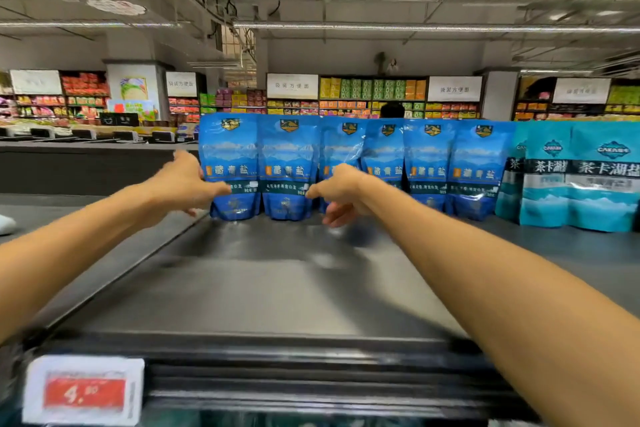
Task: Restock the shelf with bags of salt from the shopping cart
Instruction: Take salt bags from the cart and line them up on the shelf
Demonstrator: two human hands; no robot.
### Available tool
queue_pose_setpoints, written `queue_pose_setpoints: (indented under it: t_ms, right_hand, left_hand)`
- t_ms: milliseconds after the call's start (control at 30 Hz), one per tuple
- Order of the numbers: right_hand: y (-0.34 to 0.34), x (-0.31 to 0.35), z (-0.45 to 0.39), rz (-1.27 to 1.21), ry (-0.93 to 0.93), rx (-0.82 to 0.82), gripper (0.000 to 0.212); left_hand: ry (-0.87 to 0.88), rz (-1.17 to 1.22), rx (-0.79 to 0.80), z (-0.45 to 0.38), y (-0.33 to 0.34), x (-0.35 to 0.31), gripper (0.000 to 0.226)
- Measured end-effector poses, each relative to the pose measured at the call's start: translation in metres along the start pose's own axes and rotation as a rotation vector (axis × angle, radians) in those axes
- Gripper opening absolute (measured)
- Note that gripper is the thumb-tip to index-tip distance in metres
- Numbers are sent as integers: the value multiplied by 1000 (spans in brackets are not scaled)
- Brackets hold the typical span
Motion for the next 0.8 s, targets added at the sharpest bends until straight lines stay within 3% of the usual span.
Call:
queue_pose_setpoints:
  t_ms: [100,233,433,567,733,800]
  right_hand:
    - [-36,-5,46,-137,-139,-23,19]
    - [-92,-31,144,-300,-355,-88,12]
    - [-178,-149,301,-406,-455,-353,17]
    - [-227,-282,410,-413,-284,-640,17]
    - [-254,-460,563,-409,120,-1059,19]
    - [-251,-521,622,-399,280,-1139,16]
  left_hand:
    - [190,59,-76,43,-7,-46,34]
    - [462,283,-148,112,14,-126,24]
    - [609,754,171,234,126,-237,21]
    - [630,990,461,341,237,-297,16]
    - [602,861,927,518,423,-343,27]
    - [600,748,1093,584,494,-343,30]
Point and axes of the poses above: each hand's wrist, its own z-axis away from the middle knuckle, its own y-axis out of the palm, x = y × z, the point moved 6 cm from there along -z, towards the middle knuckle
